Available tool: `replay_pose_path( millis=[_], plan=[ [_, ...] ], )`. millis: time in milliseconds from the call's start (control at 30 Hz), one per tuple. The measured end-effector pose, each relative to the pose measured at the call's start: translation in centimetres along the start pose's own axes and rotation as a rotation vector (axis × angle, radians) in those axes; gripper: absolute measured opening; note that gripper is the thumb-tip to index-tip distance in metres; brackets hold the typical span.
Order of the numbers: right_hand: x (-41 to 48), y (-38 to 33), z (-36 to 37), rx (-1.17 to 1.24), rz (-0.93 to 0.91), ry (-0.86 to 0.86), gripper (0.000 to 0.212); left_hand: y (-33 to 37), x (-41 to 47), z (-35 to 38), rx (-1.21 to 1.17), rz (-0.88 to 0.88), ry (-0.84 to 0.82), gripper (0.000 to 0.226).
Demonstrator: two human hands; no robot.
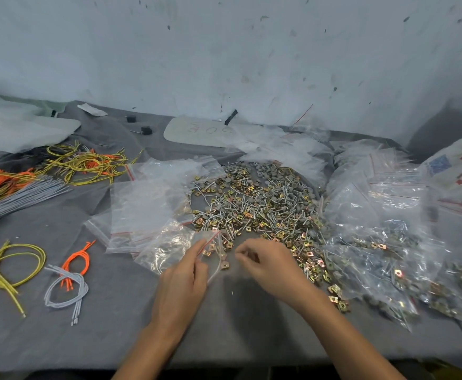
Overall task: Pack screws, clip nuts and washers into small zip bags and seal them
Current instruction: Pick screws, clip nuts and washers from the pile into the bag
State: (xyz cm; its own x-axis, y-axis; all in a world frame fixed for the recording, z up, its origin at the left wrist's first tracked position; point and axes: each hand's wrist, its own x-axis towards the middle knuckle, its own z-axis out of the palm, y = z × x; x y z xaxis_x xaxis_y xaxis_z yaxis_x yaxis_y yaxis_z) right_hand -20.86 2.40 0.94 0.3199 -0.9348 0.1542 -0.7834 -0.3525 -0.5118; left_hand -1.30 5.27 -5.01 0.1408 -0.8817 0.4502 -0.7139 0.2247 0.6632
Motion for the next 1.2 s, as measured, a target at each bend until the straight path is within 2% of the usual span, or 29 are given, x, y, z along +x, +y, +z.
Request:
replay_pose_path(
  millis=[133,233,333,500,667,1033,1200],
  plan=[
    [-0.1,3.1,-2.9,-0.172,0.247,0.097,0.007,0.1,-0.1,0.0,-0.023,-0.038,-0.008,0.05],
    [-0.1,4.3,-4.2,-0.278,0.364,-0.052,0.009,0.3,-0.1,-0.1,-0.012,-0.05,-0.02,0.05],
    [-0.3,4.2,-4.0,-0.342,0.338,-0.163,0.011,0.4,0.0,-0.2,-0.017,-0.039,-0.017,0.052],
    [-0.7,4.0,-2.5,-0.433,0.251,-0.155,0.012,0.3,-0.1,-0.1,-0.019,-0.035,-0.016,0.049],
    [-0.9,4.1,-2.4,-0.367,0.239,-0.18,0.007,0.4,-0.1,-0.1,-0.019,-0.046,-0.026,0.049],
    [-1.1,4.6,-2.7,-0.142,0.228,-0.102,0.007,0.6,-0.1,-0.3,-0.014,-0.049,-0.028,0.05],
    [-0.9,5.0,-2.8,-0.122,0.238,-0.11,0.026,0.4,-0.1,-0.1,-0.023,-0.042,-0.028,0.051]
  ],
)
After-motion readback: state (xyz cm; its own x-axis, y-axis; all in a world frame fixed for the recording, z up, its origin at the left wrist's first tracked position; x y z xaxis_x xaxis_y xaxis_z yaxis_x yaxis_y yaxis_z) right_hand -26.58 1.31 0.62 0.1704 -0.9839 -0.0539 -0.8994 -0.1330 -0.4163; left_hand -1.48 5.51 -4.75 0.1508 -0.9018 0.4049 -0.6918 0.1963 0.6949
